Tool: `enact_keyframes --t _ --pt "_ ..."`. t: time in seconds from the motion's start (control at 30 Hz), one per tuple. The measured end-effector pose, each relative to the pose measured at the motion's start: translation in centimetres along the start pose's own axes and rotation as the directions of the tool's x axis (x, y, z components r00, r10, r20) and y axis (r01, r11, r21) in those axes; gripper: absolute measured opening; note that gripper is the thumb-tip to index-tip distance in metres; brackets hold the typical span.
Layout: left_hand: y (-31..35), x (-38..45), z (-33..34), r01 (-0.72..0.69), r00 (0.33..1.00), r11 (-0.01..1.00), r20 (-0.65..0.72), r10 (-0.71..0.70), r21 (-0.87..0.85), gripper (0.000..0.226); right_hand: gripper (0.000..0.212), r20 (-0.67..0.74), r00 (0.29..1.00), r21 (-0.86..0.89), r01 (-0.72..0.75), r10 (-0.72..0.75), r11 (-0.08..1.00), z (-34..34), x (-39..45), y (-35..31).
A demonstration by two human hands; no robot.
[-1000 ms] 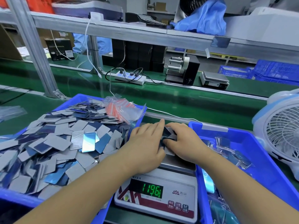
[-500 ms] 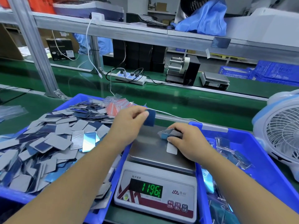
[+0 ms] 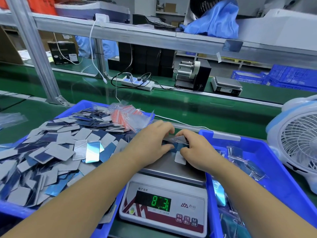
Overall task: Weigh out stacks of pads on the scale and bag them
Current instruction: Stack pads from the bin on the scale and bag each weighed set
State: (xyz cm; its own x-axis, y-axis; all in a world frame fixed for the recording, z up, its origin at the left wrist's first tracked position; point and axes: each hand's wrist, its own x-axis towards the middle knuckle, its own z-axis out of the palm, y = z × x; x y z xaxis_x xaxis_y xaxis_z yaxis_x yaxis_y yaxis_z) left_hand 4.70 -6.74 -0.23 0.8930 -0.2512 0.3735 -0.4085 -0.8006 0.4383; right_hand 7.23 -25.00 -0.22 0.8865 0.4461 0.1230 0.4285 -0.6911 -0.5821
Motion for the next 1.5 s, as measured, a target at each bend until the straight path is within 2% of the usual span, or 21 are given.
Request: enact_keyframes --t 0.1,0.17,0.23,0.33,0.4,0.47,0.57,0.67,0.73,0.97,1.1,1.2,1.33,1.5 --pt "-0.7 0.2 -0.4 0.061 0.998 0.996 0.026 -0.063 0.062 0.045 0.041 0.048 0.999 0.078 0.001 -0.004 0.997 -0.3 0.0 -0.1" --pt "-0.8 0.3 -0.3 0.068 0.993 0.995 0.092 -0.074 0.067 0.041 0.041 0.094 0.995 0.101 0.023 -0.032 0.995 -0.2 0.1 -0.6" --pt "-0.8 0.4 0.0 0.079 0.992 0.997 0.100 -0.080 0.017 0.035 0.043 0.127 0.990 0.119 0.053 -0.068 0.991 0.3 0.2 -1.1" --pt "-0.6 0.4 0.3 0.097 0.992 0.993 0.086 -0.092 -0.064 0.036 0.050 0.085 0.993 0.253 0.056 -0.080 0.966 0.6 0.0 -1.6" --pt "-0.4 0.5 0.5 0.090 0.991 0.994 0.105 -0.083 -0.060 0.027 0.053 0.031 0.998 0.335 0.046 -0.060 0.941 -0.2 -0.2 -1.5" --pt "-0.2 0.5 0.7 0.080 0.990 0.995 0.121 -0.073 -0.053 0.017 0.049 0.008 1.000 0.255 0.025 -0.028 0.966 -1.7 -0.1 -0.9" --pt "-0.4 0.4 0.6 0.094 0.988 0.991 0.132 -0.082 -0.093 0.014 0.031 -0.012 0.998 -0.054 -0.067 0.067 0.996 -4.5 0.0 0.9" --pt "-0.6 0.2 0.4 0.095 0.988 0.989 0.132 -0.079 -0.116 0.010 0.021 0.156 0.971 -0.205 -0.149 0.182 0.967 -5.8 -0.4 2.4" --pt "-0.9 -0.1 0.3 0.117 0.988 0.982 0.117 -0.100 -0.149 0.010 0.025 0.253 0.940 -0.215 -0.176 0.229 0.961 -5.5 -0.8 2.8" --pt "-2.0 -0.8 -0.6 0.179 0.982 0.949 0.099 -0.159 -0.259 0.007 0.029 0.306 0.910 -0.188 -0.230 0.279 0.955 -5.9 -1.2 2.7" --pt "-1.6 -1.1 -0.5 0.172 0.980 0.940 0.143 -0.135 -0.295 0.013 0.017 0.301 0.917 -0.052 -0.259 0.262 0.965 -6.1 -1.2 2.5" --pt "-1.5 -1.2 -0.5 0.160 0.985 0.923 0.121 -0.125 -0.350 0.018 0.020 0.339 0.920 -0.009 -0.204 0.195 0.979 -7.5 -0.9 2.5" --pt "-1.5 -1.3 -0.6 0.161 0.985 0.924 0.114 -0.128 -0.348 0.017 0.013 0.361 0.928 -0.024 -0.092 0.095 0.995 -8.1 -0.1 1.4" --pt "-1.5 -1.4 -0.5 0.157 0.984 0.930 0.135 -0.118 -0.332 0.015 0.017 0.459 0.888 -0.154 0.044 0.032 0.987 -5.9 1.0 -0.6"
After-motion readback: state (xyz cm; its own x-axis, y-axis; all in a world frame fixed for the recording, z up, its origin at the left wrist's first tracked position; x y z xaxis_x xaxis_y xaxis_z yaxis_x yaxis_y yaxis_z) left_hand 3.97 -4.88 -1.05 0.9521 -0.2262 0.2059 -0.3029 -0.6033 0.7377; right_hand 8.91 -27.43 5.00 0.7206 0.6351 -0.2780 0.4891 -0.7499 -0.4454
